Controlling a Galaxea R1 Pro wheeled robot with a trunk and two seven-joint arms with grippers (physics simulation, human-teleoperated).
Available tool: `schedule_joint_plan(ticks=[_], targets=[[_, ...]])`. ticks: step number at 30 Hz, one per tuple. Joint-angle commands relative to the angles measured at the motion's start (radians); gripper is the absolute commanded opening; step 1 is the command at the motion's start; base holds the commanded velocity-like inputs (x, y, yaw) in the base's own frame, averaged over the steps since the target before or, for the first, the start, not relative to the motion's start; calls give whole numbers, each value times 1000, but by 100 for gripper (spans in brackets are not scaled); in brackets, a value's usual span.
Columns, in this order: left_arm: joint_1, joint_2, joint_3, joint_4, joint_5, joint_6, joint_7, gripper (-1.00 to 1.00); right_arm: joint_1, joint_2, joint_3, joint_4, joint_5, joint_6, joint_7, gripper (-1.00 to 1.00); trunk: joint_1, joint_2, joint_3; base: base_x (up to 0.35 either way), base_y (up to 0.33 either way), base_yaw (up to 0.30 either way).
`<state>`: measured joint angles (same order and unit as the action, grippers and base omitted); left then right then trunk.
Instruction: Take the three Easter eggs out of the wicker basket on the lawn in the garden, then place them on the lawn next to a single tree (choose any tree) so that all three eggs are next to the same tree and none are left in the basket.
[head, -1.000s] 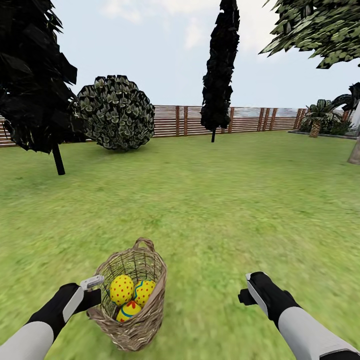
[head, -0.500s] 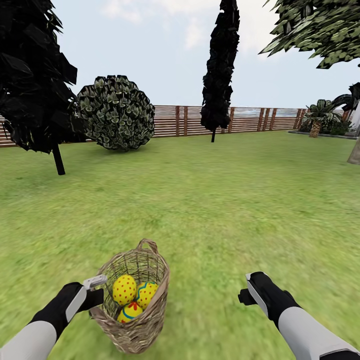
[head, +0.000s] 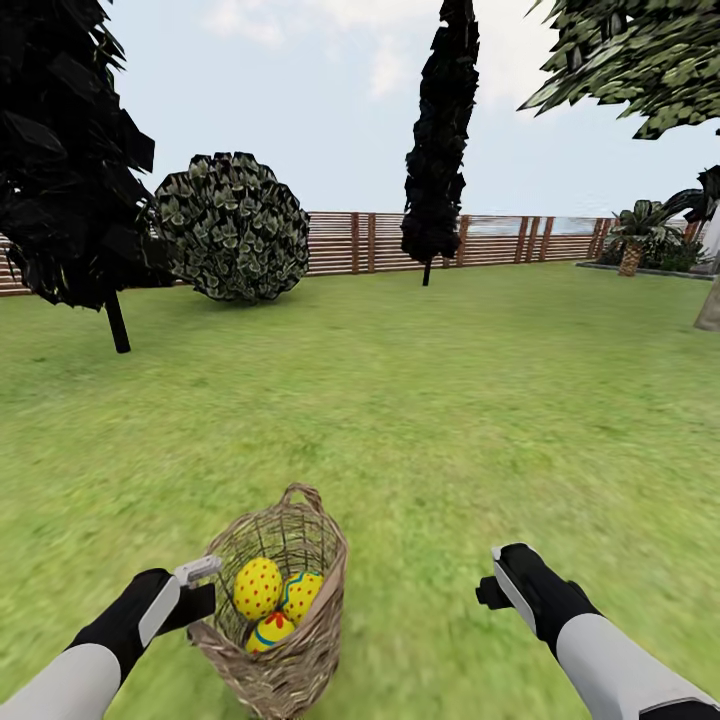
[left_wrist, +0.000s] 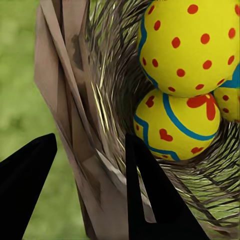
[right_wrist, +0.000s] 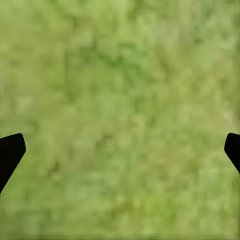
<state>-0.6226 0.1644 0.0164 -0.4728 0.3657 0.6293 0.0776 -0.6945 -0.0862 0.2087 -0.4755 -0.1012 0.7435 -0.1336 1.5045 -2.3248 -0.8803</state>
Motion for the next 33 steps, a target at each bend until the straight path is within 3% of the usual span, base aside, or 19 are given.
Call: schedule_joint_plan(ticks=[1,6,17,25,33], targets=[[0,0,3,-2,16,5,8,-100,0,-1,8,-2,-11,4,-8,100,-4,7,2,0,0,0],[0,-18,1,-6,11,-10,9,-100,0,-9,5,37,-15,-85,-5,100,-16,28,12,0,0,0],[0,-19,1,-4,13,-20,9,-100,0,-4,7,35,-14,-88,1,100,-16,28,12,0,0,-17],[0,-39,-1,0,11,-19,10,-100,0,-5,0,35,-24,-86,0,100,-46,84,37,0,0,-286],[0,-40,-1,0,12,-19,10,-100,0,-3,6,38,-16,-90,0,100,-77,140,62,0,0,-216]])
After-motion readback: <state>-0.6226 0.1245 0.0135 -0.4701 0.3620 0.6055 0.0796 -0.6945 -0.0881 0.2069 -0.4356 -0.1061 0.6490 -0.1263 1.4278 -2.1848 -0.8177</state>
